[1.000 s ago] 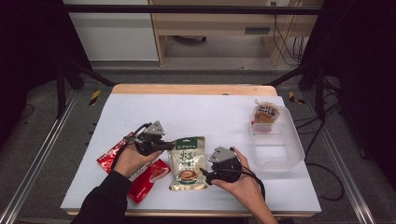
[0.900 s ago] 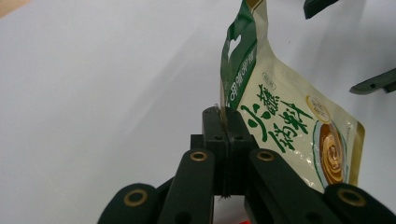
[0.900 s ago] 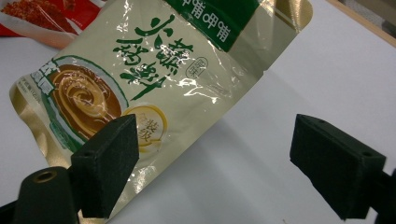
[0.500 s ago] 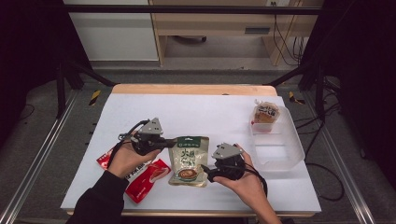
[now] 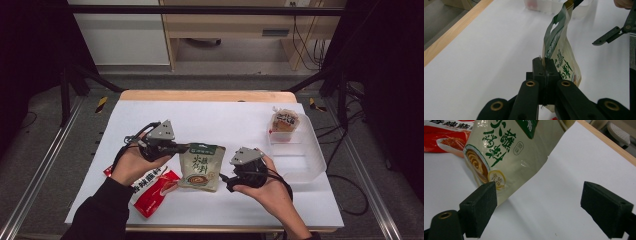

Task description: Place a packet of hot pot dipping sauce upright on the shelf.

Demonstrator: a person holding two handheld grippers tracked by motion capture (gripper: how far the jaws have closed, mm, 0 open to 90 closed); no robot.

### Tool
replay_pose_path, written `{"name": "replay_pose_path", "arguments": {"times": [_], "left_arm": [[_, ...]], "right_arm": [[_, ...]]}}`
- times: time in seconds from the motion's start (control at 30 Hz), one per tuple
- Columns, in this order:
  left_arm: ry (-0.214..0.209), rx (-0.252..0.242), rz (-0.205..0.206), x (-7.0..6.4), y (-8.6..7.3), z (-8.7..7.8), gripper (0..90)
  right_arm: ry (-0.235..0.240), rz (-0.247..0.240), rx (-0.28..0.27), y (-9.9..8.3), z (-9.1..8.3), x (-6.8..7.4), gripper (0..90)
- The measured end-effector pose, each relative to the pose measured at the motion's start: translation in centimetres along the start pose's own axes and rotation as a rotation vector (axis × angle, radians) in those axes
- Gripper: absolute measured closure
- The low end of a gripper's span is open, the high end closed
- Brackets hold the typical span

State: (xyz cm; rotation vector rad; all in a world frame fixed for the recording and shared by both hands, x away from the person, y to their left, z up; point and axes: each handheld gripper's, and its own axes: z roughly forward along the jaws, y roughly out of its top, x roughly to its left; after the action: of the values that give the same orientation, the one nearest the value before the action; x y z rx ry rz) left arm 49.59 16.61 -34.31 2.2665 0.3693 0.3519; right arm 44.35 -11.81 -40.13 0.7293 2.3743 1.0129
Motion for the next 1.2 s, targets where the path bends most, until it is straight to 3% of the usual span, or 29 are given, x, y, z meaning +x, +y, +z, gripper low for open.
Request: {"name": "replay_pose_path", "arguments": {"times": [0.37, 0.67, 0.93, 1.2], "left_arm": [[0.000, 0.008, 0.061, -0.4, 1.0, -0.9, 90.0], [-0.003, 0.004, 0.087, -1.0, 1.3, -1.4, 90.0], [-0.009, 0.011, 0.116, -1.4, 1.7, -1.3, 90.0], [-0.016, 0.010, 0.129, -1.6, 1.7, -1.4, 90.0]], "right_arm": [[0.020, -0.040, 0.016, 2.4, -1.0, -0.7, 14.3], [0.075, -0.123, 0.096, 5.7, -2.1, -2.0, 15.3], [0.125, -0.207, 0.131, 7.7, -1.9, -2.5, 24.4], [0.201, -0.244, 0.174, 8.1, -0.5, -2.3, 40.5]]}}
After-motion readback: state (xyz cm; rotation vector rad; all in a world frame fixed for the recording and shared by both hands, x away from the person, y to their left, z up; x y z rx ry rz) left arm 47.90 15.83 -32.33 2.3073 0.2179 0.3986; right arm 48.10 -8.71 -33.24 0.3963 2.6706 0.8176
